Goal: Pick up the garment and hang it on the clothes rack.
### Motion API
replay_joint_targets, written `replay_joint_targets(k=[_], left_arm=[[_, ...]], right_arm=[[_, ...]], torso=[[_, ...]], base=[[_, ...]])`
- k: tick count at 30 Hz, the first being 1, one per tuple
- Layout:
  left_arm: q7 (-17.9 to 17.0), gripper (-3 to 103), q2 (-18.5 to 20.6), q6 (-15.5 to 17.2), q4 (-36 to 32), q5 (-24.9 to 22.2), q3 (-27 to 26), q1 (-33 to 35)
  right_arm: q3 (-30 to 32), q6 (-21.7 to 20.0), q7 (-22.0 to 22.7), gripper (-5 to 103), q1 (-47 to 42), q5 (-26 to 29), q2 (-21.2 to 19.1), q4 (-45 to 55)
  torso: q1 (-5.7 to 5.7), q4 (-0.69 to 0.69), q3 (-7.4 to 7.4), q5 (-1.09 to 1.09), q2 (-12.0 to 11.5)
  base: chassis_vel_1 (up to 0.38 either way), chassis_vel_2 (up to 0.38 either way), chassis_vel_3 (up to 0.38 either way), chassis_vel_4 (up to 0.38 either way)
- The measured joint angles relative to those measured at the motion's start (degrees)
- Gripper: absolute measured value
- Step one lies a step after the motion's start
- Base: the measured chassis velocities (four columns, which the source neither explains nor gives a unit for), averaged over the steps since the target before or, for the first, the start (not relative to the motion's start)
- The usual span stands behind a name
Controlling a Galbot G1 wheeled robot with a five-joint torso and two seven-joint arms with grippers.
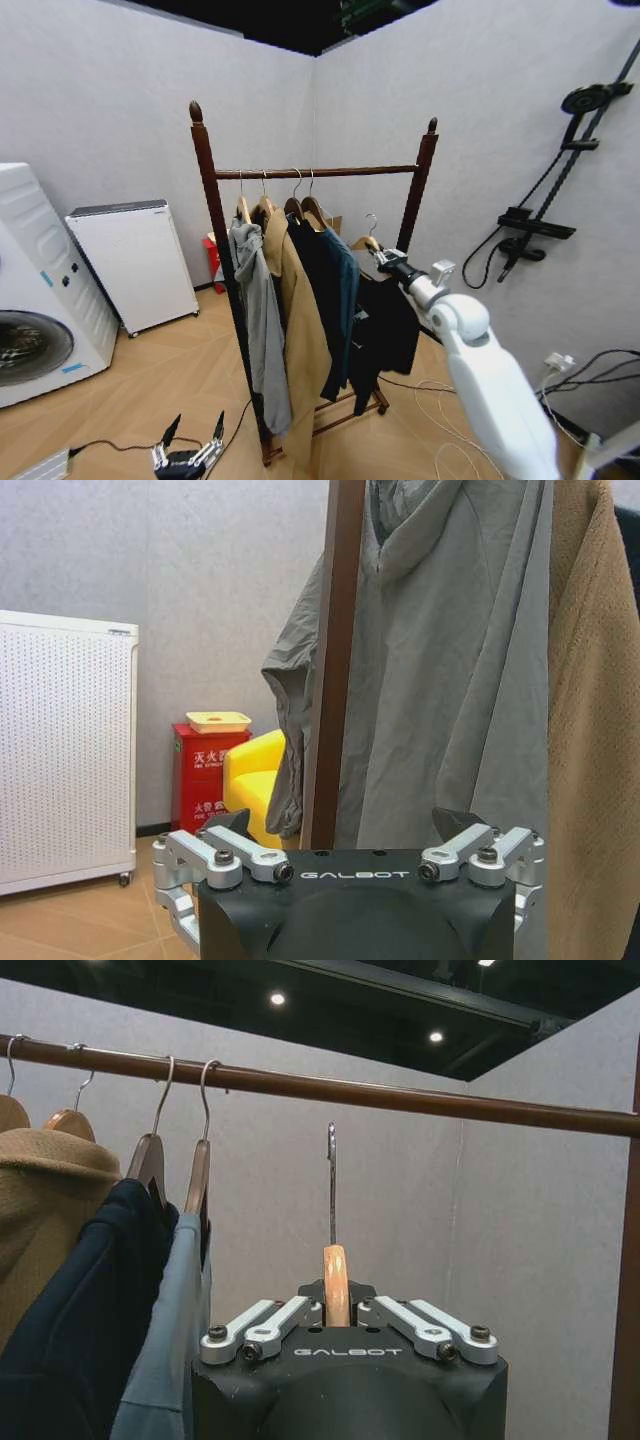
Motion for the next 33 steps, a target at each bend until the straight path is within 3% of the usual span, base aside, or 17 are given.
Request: replay_joint_targets(k=[5,8,13,22,33], left_arm=[[0.0,100,0.0,0.0,0.0,0.0,0.0,0.0],[0.0,100,0.0,0.0,0.0,0.0,0.0,0.0],[0.0,100,0.0,0.0,0.0,0.0,0.0,-0.01],[0.0,100,0.01,0.0,0.0,0.0,0.0,-0.01],[0.0,100,0.01,0.0,0.0,0.0,0.01,0.0]], right_arm=[[-0.32,0.2,-1.52,10,1.96,1.51,-2.4,-1.63],[-1.48,2.36,-3.97,10,4.83,3.14,-3.98,-4.98],[-4.24,3.62,-1.39,10,8.93,5.26,-4.17,-7.68],[-11.62,2.82,7.05,10,20.5,7.68,0.22,-10.08],[-19.49,0.97,6.54,10,31.86,6.11,6.13,-21.23]], torso=[[0.0,0.0,0.0,0.0,0.0],[0.0,0.01,0.0,0.0,0.0],[0.0,0.01,0.0,0.0,0.0],[0.0,0.02,0.01,-0.02,0.0],[0.01,0.01,0.01,-0.01,-0.01]], base=[[0.0,0.0,0.0,0.0],[0.0,0.0,0.0,0.0],[0.0,0.0,0.0,0.0],[0.0,0.0,0.0,0.0],[0.0,0.0,0.0,0.0]])
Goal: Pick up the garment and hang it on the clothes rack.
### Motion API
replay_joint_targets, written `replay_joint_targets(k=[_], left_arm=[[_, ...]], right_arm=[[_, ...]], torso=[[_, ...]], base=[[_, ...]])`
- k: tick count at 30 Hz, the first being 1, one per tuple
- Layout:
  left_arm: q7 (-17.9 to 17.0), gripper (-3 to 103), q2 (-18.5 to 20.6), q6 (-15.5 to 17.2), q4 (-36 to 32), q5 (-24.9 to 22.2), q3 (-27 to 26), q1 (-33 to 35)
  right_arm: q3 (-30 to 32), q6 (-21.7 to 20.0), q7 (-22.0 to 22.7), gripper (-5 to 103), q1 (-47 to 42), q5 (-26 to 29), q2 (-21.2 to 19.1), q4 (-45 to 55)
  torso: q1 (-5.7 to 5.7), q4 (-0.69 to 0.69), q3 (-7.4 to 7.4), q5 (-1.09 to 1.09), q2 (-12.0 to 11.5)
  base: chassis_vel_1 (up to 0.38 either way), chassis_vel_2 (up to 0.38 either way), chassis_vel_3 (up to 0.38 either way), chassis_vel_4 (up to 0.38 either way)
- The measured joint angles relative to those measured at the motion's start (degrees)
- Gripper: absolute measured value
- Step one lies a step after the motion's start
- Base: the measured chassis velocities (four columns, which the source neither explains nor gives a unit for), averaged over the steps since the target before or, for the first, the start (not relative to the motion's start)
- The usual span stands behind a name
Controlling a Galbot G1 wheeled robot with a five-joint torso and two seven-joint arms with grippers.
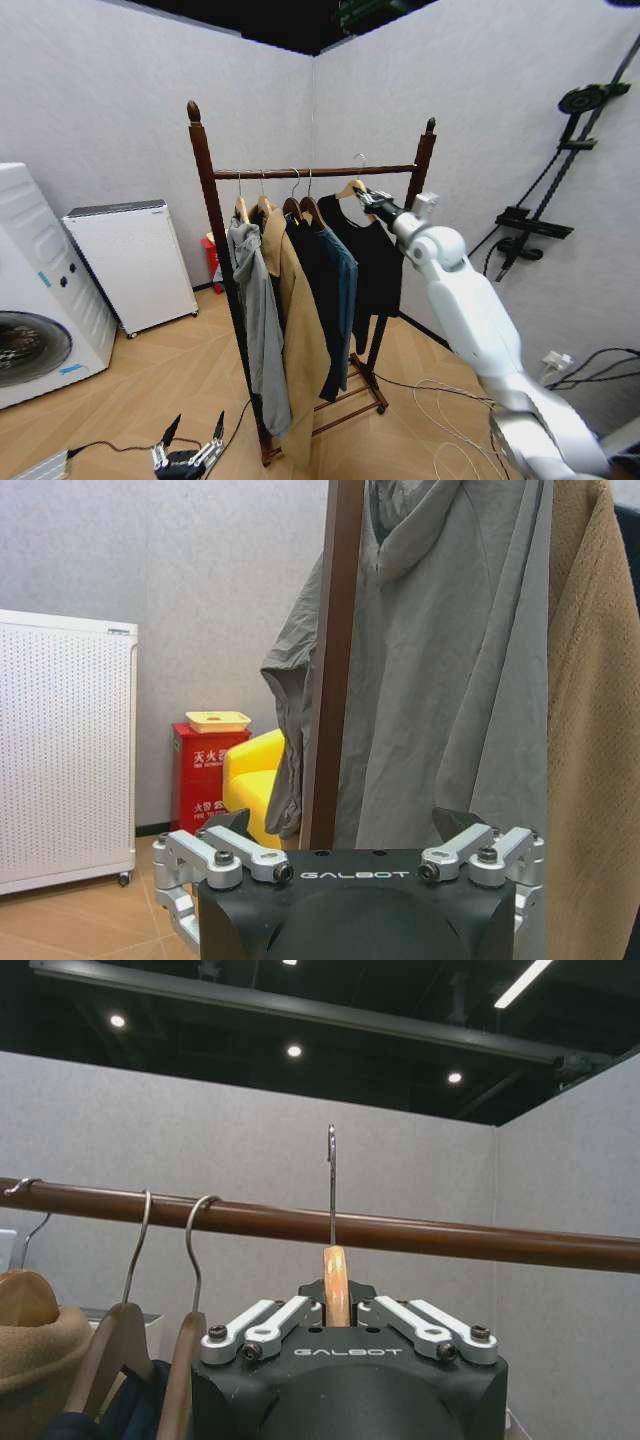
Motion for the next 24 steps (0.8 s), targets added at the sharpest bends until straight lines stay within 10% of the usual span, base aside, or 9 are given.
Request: replay_joint_targets(k=[24], left_arm=[[0.0,100,0.0,0.0,0.0,0.0,-0.01,0.0]], right_arm=[[-3.49,-2.32,-1.37,13,4.27,-5.08,4.86,-9.43]], torso=[[-0.01,0.0,-0.02,-0.01,0.01]], base=[[0.0,0.0,0.0,0.0]])
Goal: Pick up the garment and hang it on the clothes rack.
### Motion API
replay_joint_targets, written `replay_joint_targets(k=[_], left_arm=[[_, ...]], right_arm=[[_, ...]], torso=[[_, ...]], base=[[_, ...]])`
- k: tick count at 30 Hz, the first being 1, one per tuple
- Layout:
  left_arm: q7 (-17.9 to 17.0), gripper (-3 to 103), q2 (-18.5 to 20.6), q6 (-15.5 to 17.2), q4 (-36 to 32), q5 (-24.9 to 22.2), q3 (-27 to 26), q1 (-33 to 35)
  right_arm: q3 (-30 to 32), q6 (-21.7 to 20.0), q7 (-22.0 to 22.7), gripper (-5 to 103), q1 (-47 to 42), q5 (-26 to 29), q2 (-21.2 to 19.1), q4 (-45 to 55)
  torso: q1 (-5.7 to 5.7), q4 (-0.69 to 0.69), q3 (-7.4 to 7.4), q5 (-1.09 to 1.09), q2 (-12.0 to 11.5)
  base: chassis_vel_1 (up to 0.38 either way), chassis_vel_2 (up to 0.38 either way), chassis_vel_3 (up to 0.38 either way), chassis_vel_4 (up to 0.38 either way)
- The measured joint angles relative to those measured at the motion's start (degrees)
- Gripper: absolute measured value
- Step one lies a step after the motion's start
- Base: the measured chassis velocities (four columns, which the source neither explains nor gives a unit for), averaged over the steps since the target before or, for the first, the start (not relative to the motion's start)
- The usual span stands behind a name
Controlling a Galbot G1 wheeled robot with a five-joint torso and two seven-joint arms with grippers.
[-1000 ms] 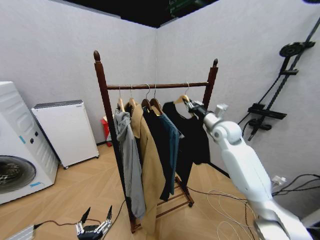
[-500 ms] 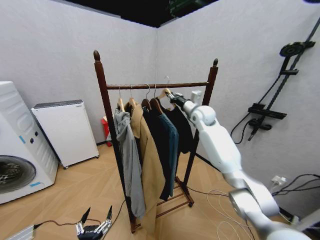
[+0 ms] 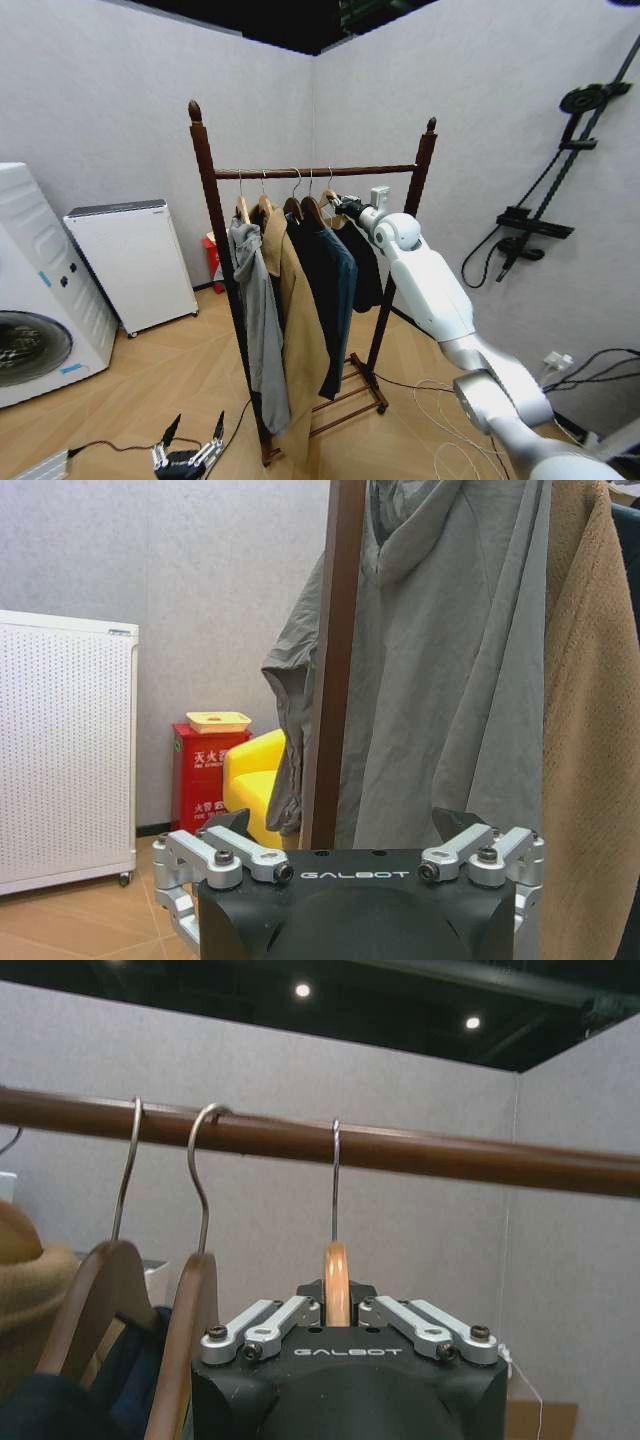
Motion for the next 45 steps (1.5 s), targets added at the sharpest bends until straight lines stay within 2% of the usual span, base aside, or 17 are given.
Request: replay_joint_targets(k=[2,5,6,9,13,14,15,17,19,20,21,23,25,27,30,33,45], left_arm=[[0.01,100,0.0,0.0,0.0,0.0,0.01,0.01],[0.0,100,0.0,0.0,0.01,0.0,0.0,0.0],[0.0,100,0.0,0.0,0.01,0.0,0.0,0.0],[0.0,100,0.0,0.0,0.0,0.0,0.0,0.0],[0.0,100,0.01,0.0,0.0,0.0,0.0,0.0],[0.0,100,0.01,0.0,0.0,0.0,0.0,0.0],[0.0,100,0.0,0.0,0.0,0.0,0.0,0.0],[0.01,100,0.01,0.0,0.0,0.0,0.01,0.0],[0.0,100,0.0,0.0,0.0,0.0,0.0,0.0],[0.0,100,0.0,0.0,0.0,0.0,0.0,0.0],[0.0,100,0.0,0.0,0.0,0.0,0.0,0.0],[-0.01,100,0.0,0.0,0.0,0.0,0.0,0.0],[0.0,100,0.0,0.0,0.0,0.0,0.0,0.0],[0.0,100,0.0,0.0,0.0,0.0,0.0,0.0],[0.0,100,0.0,0.0,0.0,0.0,0.0,0.0],[0.0,100,0.0,0.0,0.0,0.0,0.0,0.0],[0.0,100,0.0,0.0,0.0,0.0,0.0,0.0]], right_arm=[[-0.02,0.43,0.13,13,-0.35,0.22,0.06,0.08],[0.43,0.55,2.35,29,-2.35,2.87,-0.52,3.09],[0.43,0.55,2.35,29,-2.35,2.87,-0.52,3.09],[2.03,-0.89,3.49,39,-5.04,5.34,-2.36,7.16],[6.28,-2.81,6.46,61,-11.74,9.74,-6.74,15.63],[6.28,-2.81,6.46,61,-11.74,9.74,-6.74,15.63],[7.84,-3.0,6.82,66,-14.33,10.04,-8.01,18.24],[9.48,-2.98,7.1,66,-17.47,10.12,-9.06,20.92],[13.36,-2.49,7.45,77,-25.46,9.12,-10.48,25.63],[13.36,-2.49,7.45,77,-25.46,9.12,-10.48,25.63],[15.73,-2.16,7.41,88,-29.35,7.53,-10.79,27.55],[17.74,-1.7,7.14,88,-32.37,6.02,-10.85,29.18],[22.09,1.26,6.78,98,-39.84,1.87,-10.47,32.2],[24.0,2.48,6.68,99,-43.6,0.32,-10.1,33.51],[28.86,4.56,6.76,100,-54.89,-1.54,-7.3,38.4],[30.51,5.8,6.79,100,-58.79,-1.99,-5.31,40.74],[31.78,7.61,6.94,100,-61.55,-3.43,-2.11,42.28]], torso=[[0.0,0.01,0.01,0.01,-0.01],[0.0,0.02,0.01,-0.01,0.0],[0.0,0.02,0.01,-0.01,0.0],[0.01,0.03,0.01,0.0,-0.01],[0.0,-0.01,0.01,0.02,0.0],[0.0,-0.01,0.01,0.02,0.0],[0.0,0.0,0.0,0.01,0.0],[0.0,-0.01,0.0,0.01,0.0],[0.0,0.0,0.0,0.04,0.0],[0.0,0.0,0.0,0.04,0.0],[0.0,-0.01,0.01,0.05,0.0],[0.0,-0.01,0.0,0.03,0.0],[-0.01,0.0,0.0,0.01,0.0],[0.0,0.0,0.0,0.02,0.0],[0.0,-0.01,0.0,0.01,0.0],[-0.01,-0.01,0.0,0.0,0.0],[0.01,0.02,0.01,0.0,0.0]], base=[[0.0,0.0,0.0,0.0],[0.0,0.0,0.0,0.0],[0.0,0.0,0.0,0.0],[0.0,0.0,0.0,0.0],[0.0,0.0,0.0,0.0],[0.0,0.0,0.0,0.0],[0.0,0.0,0.0,0.0],[0.0,0.0,0.0,0.0],[0.0,0.0,0.0,0.0],[0.0,0.0,0.0,0.0],[0.0,0.0,0.0,0.0],[0.0,0.0,0.0,0.0],[0.0,0.0,0.0,0.0],[0.0,0.0,0.0,0.0],[0.0,0.0,0.0,0.0],[0.0,0.0,0.0,0.0],[0.0,0.0,0.0,0.0]])
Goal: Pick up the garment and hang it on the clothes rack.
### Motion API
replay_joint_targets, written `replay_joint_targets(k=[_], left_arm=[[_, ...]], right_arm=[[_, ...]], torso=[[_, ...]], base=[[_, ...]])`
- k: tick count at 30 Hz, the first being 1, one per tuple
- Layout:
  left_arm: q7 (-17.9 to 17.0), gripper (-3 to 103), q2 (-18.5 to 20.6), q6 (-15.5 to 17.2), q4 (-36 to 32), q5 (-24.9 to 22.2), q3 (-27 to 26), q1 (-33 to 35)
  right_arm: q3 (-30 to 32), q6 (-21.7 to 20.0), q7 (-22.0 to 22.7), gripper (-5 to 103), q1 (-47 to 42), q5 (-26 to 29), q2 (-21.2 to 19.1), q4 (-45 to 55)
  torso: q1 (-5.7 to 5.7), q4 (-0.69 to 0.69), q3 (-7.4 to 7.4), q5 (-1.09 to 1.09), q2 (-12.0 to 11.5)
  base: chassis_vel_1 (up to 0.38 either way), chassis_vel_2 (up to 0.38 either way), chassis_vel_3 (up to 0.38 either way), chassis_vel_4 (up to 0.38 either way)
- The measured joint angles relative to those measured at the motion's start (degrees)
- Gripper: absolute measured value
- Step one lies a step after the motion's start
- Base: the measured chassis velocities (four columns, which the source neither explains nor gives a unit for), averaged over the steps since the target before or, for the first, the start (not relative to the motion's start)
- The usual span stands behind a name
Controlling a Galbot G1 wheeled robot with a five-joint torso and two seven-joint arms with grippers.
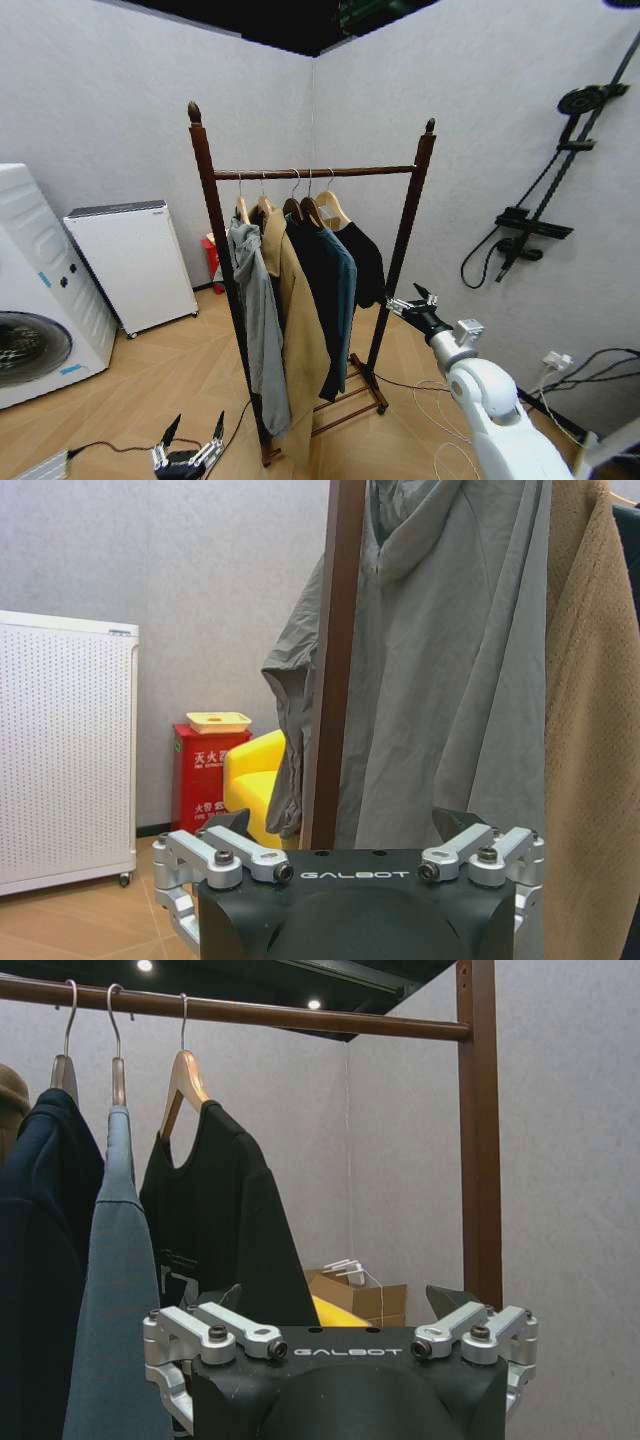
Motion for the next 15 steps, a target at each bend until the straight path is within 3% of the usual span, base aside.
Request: replay_joint_targets(k=[15], left_arm=[[0.0,100,0.0,0.0,0.0,0.0,0.0,0.0]], right_arm=[[-0.21,-0.64,-0.15,100,0.57,0.05,-0.57,1.95]], torso=[[0.0,-0.01,0.0,0.0,0.0]], base=[[-0.03,-0.034,-0.029,-0.035]])
